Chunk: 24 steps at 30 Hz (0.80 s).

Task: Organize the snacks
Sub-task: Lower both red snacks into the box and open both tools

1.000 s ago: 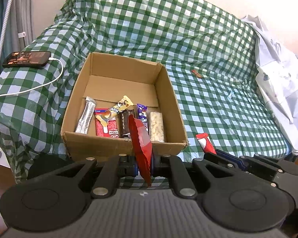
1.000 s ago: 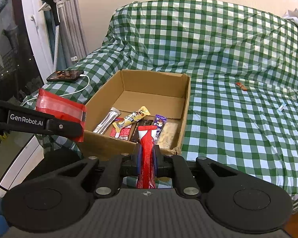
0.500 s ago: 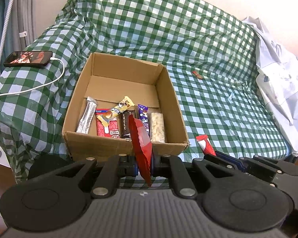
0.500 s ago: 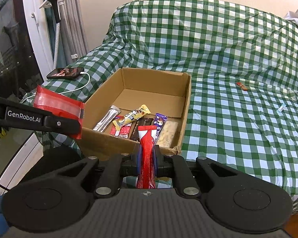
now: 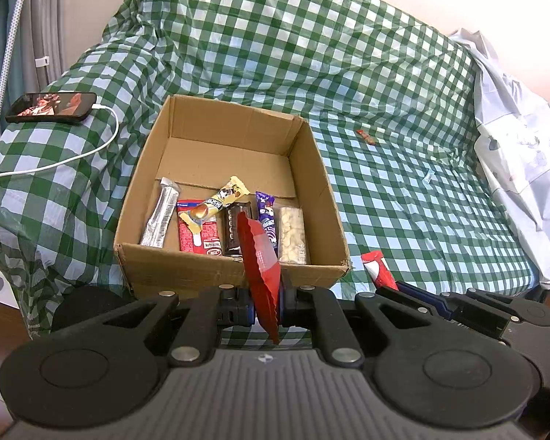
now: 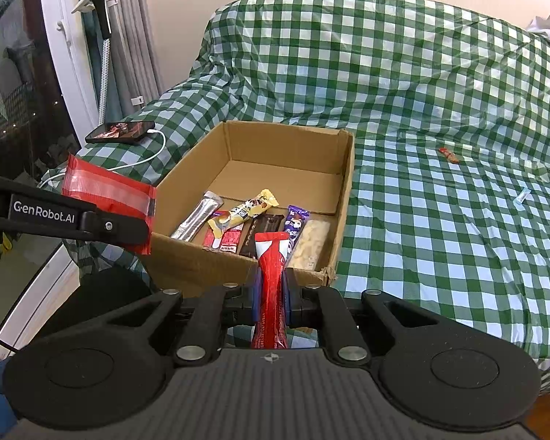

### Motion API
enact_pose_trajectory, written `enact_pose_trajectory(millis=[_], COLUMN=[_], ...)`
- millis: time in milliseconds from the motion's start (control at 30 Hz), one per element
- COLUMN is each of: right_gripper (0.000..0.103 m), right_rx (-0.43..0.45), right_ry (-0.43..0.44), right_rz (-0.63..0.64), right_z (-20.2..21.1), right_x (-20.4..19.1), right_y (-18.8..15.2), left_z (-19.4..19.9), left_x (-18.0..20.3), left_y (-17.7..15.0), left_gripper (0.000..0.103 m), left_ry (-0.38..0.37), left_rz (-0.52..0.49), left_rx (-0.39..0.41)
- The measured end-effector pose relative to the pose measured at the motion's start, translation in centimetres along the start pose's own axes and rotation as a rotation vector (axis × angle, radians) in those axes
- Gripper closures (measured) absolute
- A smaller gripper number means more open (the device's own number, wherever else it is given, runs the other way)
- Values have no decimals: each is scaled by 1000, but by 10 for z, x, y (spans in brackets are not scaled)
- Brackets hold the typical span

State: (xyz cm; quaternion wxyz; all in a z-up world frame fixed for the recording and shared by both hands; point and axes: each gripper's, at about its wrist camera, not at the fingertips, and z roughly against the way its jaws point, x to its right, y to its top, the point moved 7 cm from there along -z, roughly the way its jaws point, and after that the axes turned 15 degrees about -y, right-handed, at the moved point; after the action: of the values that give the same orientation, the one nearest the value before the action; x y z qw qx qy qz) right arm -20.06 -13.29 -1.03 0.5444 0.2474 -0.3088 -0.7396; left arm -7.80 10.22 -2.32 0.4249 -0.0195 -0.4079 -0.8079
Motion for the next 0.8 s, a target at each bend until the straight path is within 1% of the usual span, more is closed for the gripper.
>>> enact_pose_trajectory(millis=[367, 467, 500, 800], right_gripper=[91, 91, 91, 91], right_rx=[-7, -7, -9, -9], right_ry=[-1, -8, -10, -12], right_rz=[1, -3, -4, 3], right_z=[-4, -8, -12, -14], right_x=[1, 1, -1, -3], right_y=[-5, -3, 3, 12], left_z=[-4, -4, -3, -5], left_x=[-8, -13, -14, -33], left_y=[1, 5, 8, 22], left_gripper=[91, 91, 91, 91], left_ry=[1, 6, 10, 31], left_rz=[12, 22, 24, 53], left_rx=[6, 17, 20, 40])
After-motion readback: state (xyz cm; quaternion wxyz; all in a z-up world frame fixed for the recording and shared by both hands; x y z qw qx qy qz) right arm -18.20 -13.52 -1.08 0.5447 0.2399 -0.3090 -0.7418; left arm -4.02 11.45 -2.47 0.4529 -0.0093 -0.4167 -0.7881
